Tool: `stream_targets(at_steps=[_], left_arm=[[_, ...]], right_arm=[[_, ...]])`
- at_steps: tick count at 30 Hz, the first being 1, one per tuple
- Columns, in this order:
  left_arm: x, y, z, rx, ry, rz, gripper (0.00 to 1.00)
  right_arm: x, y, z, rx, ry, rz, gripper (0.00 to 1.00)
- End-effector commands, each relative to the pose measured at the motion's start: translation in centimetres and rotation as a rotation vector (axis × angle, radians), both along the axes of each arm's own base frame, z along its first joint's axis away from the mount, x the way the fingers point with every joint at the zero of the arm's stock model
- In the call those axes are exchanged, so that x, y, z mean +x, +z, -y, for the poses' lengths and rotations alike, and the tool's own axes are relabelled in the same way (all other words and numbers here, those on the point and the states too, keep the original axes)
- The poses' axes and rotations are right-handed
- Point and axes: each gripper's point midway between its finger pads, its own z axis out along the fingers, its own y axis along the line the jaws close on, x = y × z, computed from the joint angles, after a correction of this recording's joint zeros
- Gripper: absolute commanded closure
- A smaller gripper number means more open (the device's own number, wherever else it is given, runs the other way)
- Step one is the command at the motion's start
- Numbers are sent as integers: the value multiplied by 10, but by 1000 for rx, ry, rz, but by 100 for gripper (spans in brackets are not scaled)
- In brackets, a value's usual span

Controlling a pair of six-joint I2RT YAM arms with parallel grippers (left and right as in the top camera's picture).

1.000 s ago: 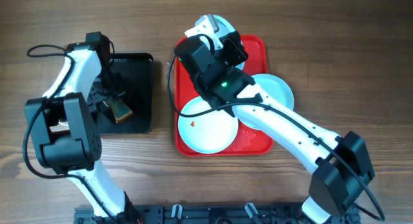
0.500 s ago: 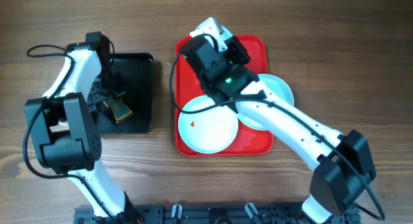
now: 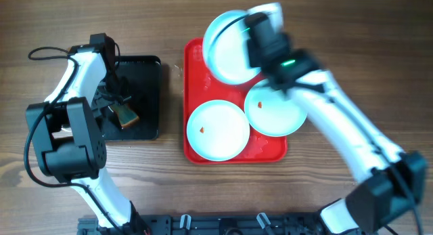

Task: Clean dirty plates on tray and stack at the side
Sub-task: 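Lift the top-left plate with the right gripper and carry it right, then set the plate down on the table right of the red tray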

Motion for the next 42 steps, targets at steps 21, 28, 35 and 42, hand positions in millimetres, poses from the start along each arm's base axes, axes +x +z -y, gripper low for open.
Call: stream_targets(at_steps=[21, 28, 35, 42], left_arm=[[1, 5, -1, 7, -10, 14, 0], [1, 5, -1, 7, -10, 14, 0], [1, 5, -1, 7, -10, 14, 0], [1, 5, -1, 7, -10, 14, 0]], right_arm=[[-88, -171, 309, 562, -906, -463, 96], [-98, -167, 299, 582, -905, -508, 51], [-69, -104, 207, 728, -362, -446, 51], [-115, -140, 117, 475, -153, -737, 52]])
